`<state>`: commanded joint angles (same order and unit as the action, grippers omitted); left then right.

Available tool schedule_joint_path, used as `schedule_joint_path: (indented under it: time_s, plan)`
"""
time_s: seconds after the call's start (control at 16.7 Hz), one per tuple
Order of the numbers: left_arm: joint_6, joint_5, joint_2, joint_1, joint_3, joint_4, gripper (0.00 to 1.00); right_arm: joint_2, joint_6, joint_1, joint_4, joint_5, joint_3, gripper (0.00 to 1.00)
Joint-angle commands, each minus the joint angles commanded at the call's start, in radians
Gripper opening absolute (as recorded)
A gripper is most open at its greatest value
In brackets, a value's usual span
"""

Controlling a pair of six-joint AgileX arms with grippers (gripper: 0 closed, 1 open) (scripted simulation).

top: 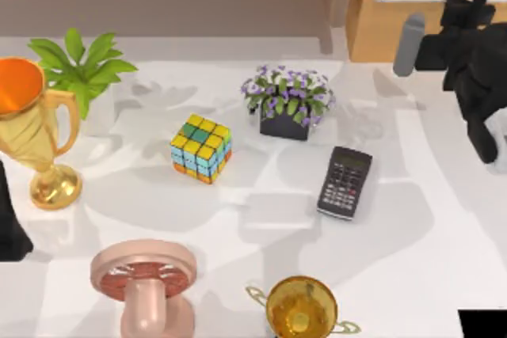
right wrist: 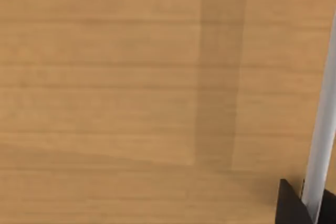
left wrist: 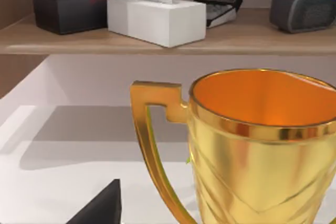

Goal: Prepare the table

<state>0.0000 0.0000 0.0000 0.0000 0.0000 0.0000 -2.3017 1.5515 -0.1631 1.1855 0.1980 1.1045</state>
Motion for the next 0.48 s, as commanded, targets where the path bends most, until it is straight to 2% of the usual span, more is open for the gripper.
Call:
schedule_joint_path:
  time_s: [0.12, 0.48]
  plan:
    - [0.0, 0.0, 0.0, 0.0, 0.0, 0.0, 1.0, 0.0, 0.0, 0.0, 0.0, 0.0, 0.0, 0.0]
    - [0.0, 0.0, 0.0, 0.0, 0.0, 0.0, 1.0, 0.0, 0.0, 0.0, 0.0, 0.0, 0.0, 0.45]
